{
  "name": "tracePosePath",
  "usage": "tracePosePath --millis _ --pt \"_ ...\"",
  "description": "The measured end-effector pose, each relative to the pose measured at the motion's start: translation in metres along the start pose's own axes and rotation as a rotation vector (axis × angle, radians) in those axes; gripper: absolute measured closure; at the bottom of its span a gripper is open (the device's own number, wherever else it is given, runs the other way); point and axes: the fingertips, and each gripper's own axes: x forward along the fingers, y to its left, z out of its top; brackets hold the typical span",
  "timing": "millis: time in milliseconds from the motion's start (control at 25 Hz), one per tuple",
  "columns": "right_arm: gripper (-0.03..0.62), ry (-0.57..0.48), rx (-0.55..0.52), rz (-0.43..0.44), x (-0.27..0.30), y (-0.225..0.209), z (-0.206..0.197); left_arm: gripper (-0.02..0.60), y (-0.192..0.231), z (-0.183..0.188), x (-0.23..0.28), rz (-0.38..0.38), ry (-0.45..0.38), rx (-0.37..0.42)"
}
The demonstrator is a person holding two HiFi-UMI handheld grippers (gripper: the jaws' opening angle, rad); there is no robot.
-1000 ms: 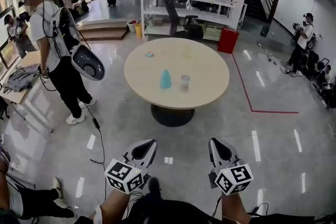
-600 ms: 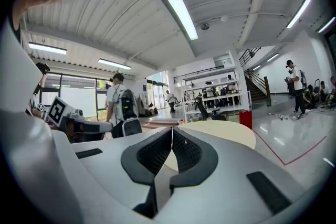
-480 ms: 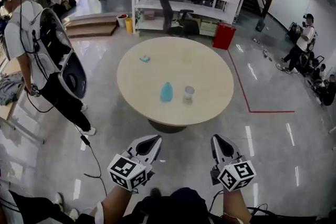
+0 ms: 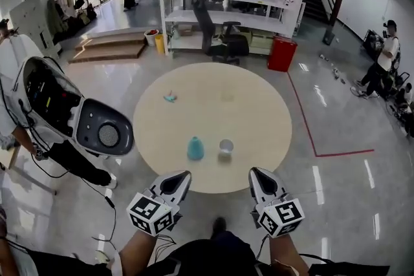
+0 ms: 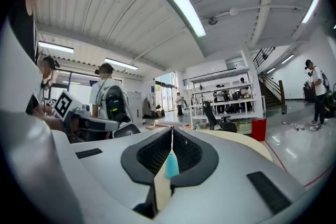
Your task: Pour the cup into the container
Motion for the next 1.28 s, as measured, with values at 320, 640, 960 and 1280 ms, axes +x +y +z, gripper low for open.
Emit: tracePosePath --millis 320,640,960,1280 --pt "0.588 0.001 -0.024 0.053 0.062 -0.073 0.016 0.581 0.027 0.031 0.08 0.057 -0.04 -0.013" --pt "0.588 0.029 -0.009 0.064 0.117 -0.091 -0.001 0.581 0.068 0.025 0.114 0.08 -0.012 -0.04" --pt "0.586 0.052 0.006 0.036 0.162 -0.093 -0.015 0.581 0.12 0.013 0.124 0.089 0.034 -0.072" --pt "0.401 0.201 0.089 0.017 0.192 -0.094 -0.112 0.581 0.187 -0.064 0.129 0.203 0.182 -0.133"
